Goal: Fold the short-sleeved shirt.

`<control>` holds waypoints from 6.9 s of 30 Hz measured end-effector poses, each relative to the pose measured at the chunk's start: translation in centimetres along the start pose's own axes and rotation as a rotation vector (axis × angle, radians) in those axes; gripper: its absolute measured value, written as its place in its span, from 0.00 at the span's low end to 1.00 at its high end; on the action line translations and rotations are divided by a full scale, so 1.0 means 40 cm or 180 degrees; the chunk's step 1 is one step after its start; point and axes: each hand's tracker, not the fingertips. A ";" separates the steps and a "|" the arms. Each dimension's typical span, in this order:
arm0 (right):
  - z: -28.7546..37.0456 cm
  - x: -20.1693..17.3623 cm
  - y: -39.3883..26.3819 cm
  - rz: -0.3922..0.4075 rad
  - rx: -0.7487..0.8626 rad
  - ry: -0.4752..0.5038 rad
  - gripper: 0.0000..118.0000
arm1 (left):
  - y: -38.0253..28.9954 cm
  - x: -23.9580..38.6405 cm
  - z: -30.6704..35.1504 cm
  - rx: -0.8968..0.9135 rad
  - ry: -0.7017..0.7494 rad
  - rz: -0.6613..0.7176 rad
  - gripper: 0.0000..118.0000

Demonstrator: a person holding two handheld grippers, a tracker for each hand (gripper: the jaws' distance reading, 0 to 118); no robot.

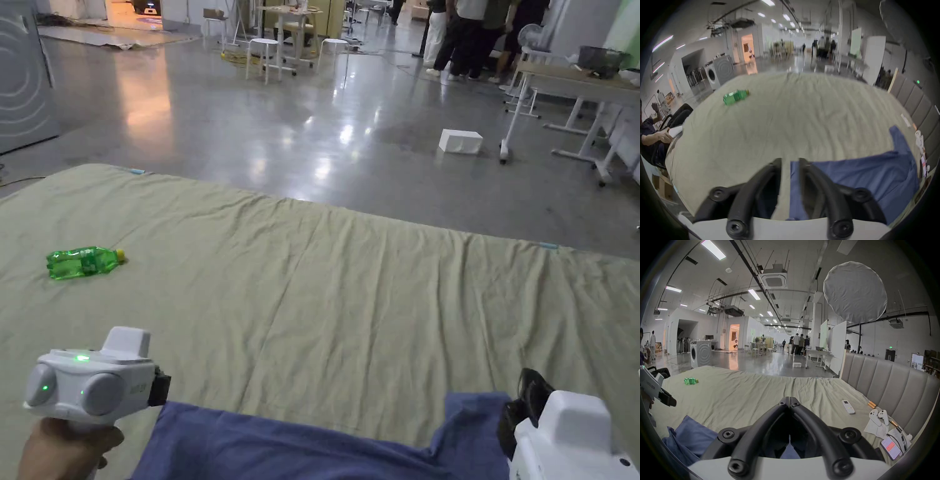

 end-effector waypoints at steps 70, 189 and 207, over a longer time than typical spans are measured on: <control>-0.302 0.324 -0.224 -0.0135 -0.2224 0.0588 0.00 | -0.067 0.049 0.027 0.0070 -0.0262 -0.0018 0.02; 0.117 -0.025 -0.063 0.0104 -0.0337 0.0029 0.00 | -0.394 -0.264 -0.057 -0.1001 -0.3113 0.1804 0.78; 0.114 -0.003 -0.074 0.0059 -0.0430 0.0069 0.00 | -0.384 -0.190 0.035 -0.1001 -0.2530 0.1217 0.08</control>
